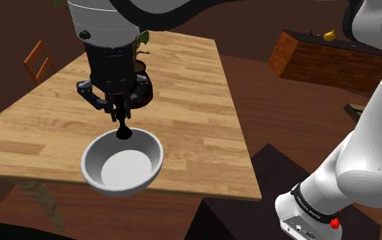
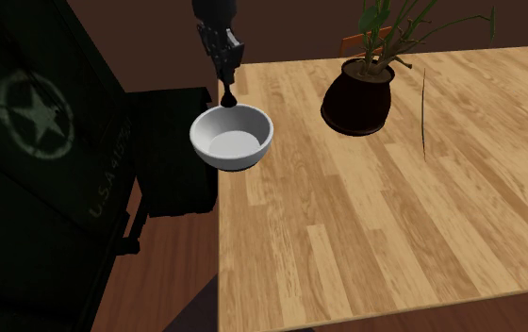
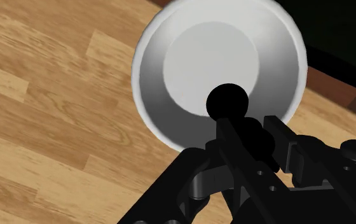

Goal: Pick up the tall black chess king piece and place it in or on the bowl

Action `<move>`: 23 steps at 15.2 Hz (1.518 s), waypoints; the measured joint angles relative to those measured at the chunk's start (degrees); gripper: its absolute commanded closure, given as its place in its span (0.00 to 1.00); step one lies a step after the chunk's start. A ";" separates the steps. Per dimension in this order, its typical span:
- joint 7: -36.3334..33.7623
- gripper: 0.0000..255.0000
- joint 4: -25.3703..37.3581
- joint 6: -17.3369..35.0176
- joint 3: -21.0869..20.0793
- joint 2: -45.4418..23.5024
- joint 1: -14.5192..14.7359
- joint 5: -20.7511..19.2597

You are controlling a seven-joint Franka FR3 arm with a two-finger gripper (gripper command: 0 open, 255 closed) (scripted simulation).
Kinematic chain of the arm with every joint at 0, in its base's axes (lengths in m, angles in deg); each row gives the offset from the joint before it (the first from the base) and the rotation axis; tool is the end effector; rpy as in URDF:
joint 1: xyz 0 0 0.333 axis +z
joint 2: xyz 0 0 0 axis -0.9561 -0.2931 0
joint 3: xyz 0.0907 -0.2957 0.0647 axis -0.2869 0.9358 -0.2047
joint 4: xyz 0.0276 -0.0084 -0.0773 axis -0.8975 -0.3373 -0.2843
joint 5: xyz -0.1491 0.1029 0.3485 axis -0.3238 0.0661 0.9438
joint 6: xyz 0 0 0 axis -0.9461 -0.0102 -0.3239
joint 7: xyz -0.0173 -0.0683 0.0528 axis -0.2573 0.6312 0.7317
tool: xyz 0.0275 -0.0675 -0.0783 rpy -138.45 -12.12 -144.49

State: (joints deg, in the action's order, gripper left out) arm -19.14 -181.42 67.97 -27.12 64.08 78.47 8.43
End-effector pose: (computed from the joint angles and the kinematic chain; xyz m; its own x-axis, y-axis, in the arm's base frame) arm 0.4421 0.4333 0.5057 0.9795 -0.2015 0.0078 -0.2016 -0.9794 0.0108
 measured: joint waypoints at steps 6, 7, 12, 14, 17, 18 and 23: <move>-0.96 1.00 -3.20 3.99 0.28 -1.15 0.29 -1.01; -1.09 1.00 -3.74 4.66 0.34 -1.34 0.32 -1.18; -1.77 1.00 -6.23 7.99 0.74 -2.52 0.52 -2.20; -2.09 1.00 -7.30 9.30 0.87 -2.88 0.60 -2.55; -2.33 1.00 -8.31 10.73 1.12 -3.46 0.65 -3.07; -2.39 1.00 -8.39 10.84 1.12 -3.50 0.68 -3.11; -2.47 0.00 -8.52 10.99 1.11 -3.51 0.71 -3.14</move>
State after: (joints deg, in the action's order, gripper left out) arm -21.61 -189.94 78.96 -26.00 60.57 79.18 5.30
